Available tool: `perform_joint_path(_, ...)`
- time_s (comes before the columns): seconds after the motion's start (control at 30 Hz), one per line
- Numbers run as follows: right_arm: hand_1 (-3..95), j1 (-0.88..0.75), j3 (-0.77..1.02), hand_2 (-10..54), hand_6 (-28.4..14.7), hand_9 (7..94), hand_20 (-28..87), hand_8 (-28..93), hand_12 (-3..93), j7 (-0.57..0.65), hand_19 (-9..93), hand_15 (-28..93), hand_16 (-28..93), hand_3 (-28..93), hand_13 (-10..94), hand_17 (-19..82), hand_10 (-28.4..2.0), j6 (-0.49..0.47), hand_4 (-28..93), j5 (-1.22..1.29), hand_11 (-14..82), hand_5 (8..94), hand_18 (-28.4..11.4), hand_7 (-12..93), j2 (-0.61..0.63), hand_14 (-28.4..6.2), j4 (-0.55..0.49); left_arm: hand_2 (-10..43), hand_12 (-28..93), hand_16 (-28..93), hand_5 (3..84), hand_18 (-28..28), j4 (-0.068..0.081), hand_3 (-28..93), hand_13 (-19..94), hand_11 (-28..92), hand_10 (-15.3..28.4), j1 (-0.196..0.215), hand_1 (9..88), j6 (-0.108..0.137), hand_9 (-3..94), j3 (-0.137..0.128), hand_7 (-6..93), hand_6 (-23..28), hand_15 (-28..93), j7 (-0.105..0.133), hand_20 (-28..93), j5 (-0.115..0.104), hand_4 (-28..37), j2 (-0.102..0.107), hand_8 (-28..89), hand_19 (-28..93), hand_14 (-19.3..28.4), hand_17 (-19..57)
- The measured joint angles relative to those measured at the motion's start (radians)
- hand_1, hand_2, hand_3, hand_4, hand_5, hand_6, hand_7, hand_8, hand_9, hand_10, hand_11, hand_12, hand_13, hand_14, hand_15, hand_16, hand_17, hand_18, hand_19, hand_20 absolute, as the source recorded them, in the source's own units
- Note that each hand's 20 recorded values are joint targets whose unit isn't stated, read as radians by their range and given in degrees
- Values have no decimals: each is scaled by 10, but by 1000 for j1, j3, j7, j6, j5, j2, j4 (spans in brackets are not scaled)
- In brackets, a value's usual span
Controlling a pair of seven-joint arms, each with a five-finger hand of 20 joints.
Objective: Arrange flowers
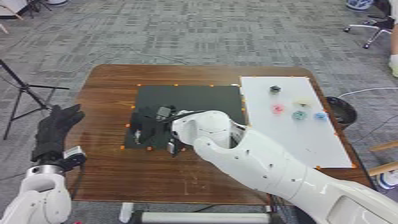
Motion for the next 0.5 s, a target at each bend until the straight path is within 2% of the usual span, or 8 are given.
perform_joint_path(0.2,401,-9,16,-45,-23,560,610,-85,122,10,932,666,314,656,823,564,-110,-42,-139,-28,74,535,-141,112,-4,-34,3,163,118,10,528,113,0,590,386,208,157,10,193,-7,519,-7,113,50,170,3,180,2,-283,-4,-67,104,174,75)
perform_joint_path(0.33,386,-15,27,-39,-20,501,595,-78,123,5,932,668,311,656,807,546,-120,-75,-138,-54,64,512,-145,114,-7,-36,4,159,118,11,527,113,0,596,386,209,157,12,190,-8,519,-7,112,51,172,3,180,2,-283,-5,-67,104,174,75)
perform_joint_path(0.5,379,-16,36,-36,-17,468,582,-75,128,-3,932,672,307,655,798,536,-124,-109,-136,-69,58,494,-145,115,-9,-37,7,156,118,10,526,113,-1,597,386,209,157,13,190,-8,519,-7,114,51,172,3,180,2,-283,-6,-66,104,176,75)
